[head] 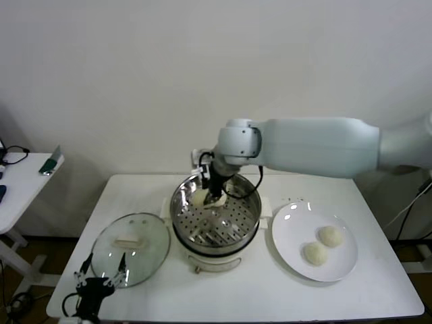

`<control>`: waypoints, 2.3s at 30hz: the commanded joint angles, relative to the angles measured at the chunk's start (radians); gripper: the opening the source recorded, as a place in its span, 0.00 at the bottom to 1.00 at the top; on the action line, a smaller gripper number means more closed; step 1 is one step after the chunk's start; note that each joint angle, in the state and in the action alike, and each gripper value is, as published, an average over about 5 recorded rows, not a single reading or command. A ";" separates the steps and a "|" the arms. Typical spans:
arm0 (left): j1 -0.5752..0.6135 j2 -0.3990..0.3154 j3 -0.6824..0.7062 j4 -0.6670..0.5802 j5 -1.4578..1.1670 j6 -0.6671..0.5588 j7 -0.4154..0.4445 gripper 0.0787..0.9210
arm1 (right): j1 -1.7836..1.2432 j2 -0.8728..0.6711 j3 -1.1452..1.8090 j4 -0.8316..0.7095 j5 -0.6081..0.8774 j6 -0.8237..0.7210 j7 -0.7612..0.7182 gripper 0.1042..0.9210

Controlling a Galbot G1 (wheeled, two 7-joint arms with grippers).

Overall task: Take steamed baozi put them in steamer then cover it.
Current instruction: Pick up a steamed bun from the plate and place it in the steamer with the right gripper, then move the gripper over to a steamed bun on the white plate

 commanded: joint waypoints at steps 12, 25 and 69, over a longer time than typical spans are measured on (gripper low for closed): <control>0.001 -0.007 0.004 -0.002 0.000 0.001 0.000 0.88 | -0.165 0.105 0.018 -0.095 -0.034 -0.066 0.118 0.56; 0.004 -0.010 0.007 -0.012 0.005 0.004 0.001 0.88 | 0.133 -0.122 -0.046 0.025 -0.034 0.093 -0.112 0.87; -0.018 -0.002 0.017 0.011 0.012 0.006 0.004 0.88 | -0.488 -0.752 0.138 0.011 -0.561 0.238 -0.184 0.88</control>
